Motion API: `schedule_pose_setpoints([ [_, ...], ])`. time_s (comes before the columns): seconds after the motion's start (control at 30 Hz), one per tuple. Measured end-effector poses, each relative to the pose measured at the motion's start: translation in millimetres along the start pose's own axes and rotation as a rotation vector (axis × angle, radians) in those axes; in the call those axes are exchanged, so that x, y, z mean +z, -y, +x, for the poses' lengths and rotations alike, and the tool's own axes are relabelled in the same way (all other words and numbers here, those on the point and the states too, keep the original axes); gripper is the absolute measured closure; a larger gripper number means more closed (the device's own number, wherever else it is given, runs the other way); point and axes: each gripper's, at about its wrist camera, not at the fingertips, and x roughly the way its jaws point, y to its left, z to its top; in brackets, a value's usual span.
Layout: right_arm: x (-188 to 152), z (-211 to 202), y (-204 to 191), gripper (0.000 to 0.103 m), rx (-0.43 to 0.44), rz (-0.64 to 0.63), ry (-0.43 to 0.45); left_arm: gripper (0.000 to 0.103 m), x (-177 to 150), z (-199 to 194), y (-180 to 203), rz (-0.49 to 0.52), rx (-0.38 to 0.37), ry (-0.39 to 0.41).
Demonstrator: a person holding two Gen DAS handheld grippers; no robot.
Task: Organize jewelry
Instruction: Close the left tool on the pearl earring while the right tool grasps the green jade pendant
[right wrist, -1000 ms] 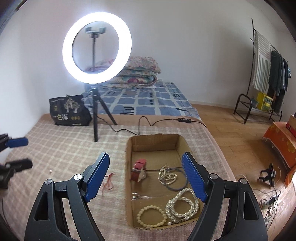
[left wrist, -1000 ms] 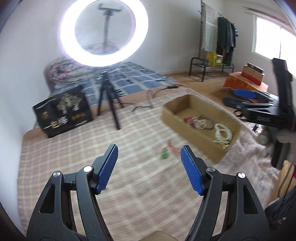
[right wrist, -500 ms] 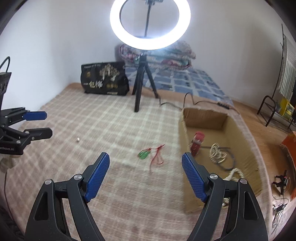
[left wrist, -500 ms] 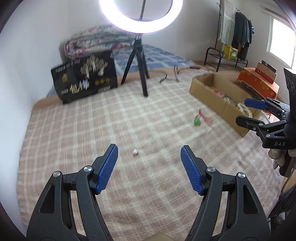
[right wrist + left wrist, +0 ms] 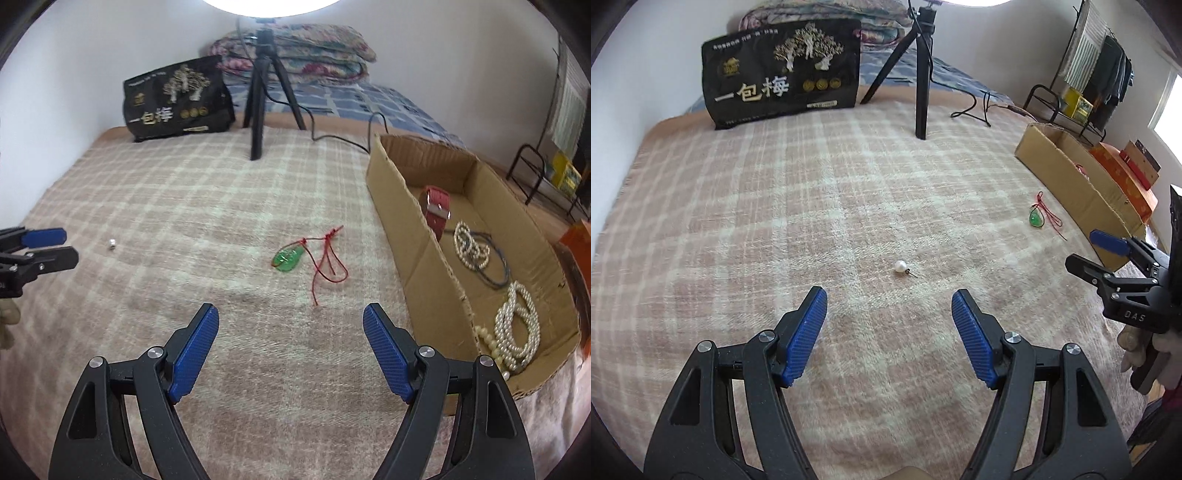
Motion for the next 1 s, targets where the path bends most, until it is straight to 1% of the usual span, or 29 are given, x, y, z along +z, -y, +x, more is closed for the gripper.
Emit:
schedule_pose_setpoints([
  [0.07,1,4,0,0.023,-0.005,0.013,-0.006,0.031,0,6,2,0.022,-0.010,-0.006],
  [0.2,1,14,-2,0.023,-0.005,0.021,-0.024,0.044,2,16,8,0.084,-0.003,-0.021],
  [0.37,4,23,-1,0.023,-0.008,0.038,-0.038,0.045,7,30,7,0.134,-0.007,-0.026],
  [0.47,8,28,0,0.023,-0.012,0.047,-0.040,0.052,9,35,6,0.157,-0.018,-0.025],
  [0.53,12,31,-1,0.023,-0.014,0.044,-0.042,0.052,9,36,5,0.161,-0.029,-0.020],
  [0.9,32,54,-3,0.041,0.025,0.050,-0.044,0.052,10,41,3,0.183,-0.071,-0.004],
  [0.97,33,56,-5,0.049,0.029,0.037,-0.043,0.053,10,42,4,0.190,-0.077,-0.002],
  [1.0,34,57,-6,0.051,0.032,0.030,-0.042,0.056,10,43,4,0.193,-0.079,-0.001],
])
